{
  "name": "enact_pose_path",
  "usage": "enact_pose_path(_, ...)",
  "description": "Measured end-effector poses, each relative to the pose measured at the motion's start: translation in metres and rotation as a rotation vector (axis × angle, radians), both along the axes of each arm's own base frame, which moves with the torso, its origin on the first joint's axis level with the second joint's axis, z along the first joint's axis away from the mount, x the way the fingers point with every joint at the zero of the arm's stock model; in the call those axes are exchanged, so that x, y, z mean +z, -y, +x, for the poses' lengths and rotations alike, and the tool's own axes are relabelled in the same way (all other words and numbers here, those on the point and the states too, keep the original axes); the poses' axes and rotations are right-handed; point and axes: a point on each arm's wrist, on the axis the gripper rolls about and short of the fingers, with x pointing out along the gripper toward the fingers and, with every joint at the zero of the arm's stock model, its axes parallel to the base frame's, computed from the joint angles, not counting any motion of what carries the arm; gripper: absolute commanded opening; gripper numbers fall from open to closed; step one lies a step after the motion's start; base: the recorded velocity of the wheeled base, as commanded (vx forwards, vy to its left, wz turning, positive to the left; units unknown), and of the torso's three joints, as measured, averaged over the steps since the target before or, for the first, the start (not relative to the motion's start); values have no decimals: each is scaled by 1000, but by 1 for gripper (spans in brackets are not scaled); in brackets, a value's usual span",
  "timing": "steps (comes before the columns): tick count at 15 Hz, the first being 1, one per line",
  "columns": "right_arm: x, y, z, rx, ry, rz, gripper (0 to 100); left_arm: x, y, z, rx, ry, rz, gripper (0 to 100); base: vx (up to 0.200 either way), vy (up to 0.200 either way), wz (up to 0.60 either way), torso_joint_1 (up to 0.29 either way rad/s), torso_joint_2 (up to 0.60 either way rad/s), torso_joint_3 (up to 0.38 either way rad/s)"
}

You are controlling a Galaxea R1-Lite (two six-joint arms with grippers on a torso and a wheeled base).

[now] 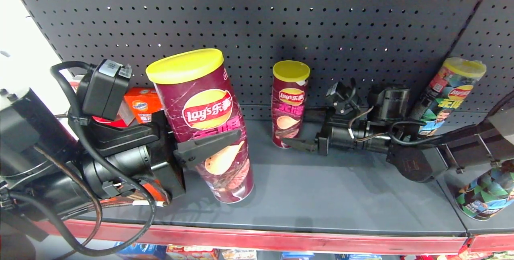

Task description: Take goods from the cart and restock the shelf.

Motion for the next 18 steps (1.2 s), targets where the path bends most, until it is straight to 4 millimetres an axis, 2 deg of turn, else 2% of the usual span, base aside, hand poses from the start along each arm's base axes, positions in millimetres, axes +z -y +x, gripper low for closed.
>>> enact_pose_path(4,1,9,-27,4,-26,-14,100,0,0,-1,1,-1,0,0,0,0,0,0,0,0)
enact_pose_path(7,4,19,-32,-64,-27,-18,100,0,0,0,1,0,0,0,0,0,0,0,0,0)
enact_pose_path(11,12,20,-24,-85,-9,2,100,0,0,0,1,0,0,0,0,0,0,0,0,0)
enact_pose_path(14,20,11,-8,-84,23,30,100,-1,1,1,0,-2,1,0,0,0,0,0,0,0)
enact_pose_path(18,17,-1,6,-73,29,46,100,-2,1,3,1,-7,3,0,0,0,0,0,0,0)
